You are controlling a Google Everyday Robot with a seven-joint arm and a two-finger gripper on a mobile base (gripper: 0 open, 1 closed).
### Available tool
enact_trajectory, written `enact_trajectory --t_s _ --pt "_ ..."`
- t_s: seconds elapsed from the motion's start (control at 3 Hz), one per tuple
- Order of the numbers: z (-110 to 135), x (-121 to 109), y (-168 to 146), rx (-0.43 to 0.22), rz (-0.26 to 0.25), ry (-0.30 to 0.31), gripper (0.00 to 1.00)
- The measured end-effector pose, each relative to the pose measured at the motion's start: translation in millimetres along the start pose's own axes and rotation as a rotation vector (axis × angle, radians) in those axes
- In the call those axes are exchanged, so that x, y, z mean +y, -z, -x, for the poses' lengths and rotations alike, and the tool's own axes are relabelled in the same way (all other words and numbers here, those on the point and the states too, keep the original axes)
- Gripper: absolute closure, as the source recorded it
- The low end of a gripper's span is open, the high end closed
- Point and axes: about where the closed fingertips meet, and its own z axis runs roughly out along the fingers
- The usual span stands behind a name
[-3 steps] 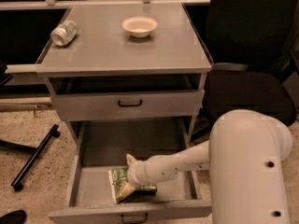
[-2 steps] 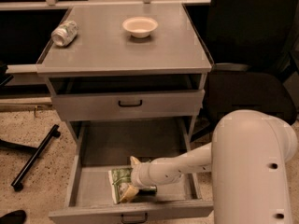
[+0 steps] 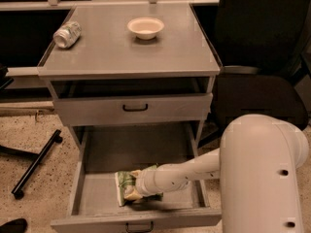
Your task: Pick green jalapeno chip bag from middle drawer and place on counter
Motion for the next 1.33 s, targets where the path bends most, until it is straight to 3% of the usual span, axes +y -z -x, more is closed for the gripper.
enact_trajectory --t_s 0.67,1.0,1.33 --pt "0 0 0 0.0 0.0 0.0 0.88" --pt "19 0 20 -0.005 -0.029 0.005 1.0" --pt "68 17 50 -0.017 -0.066 0.041 1.0"
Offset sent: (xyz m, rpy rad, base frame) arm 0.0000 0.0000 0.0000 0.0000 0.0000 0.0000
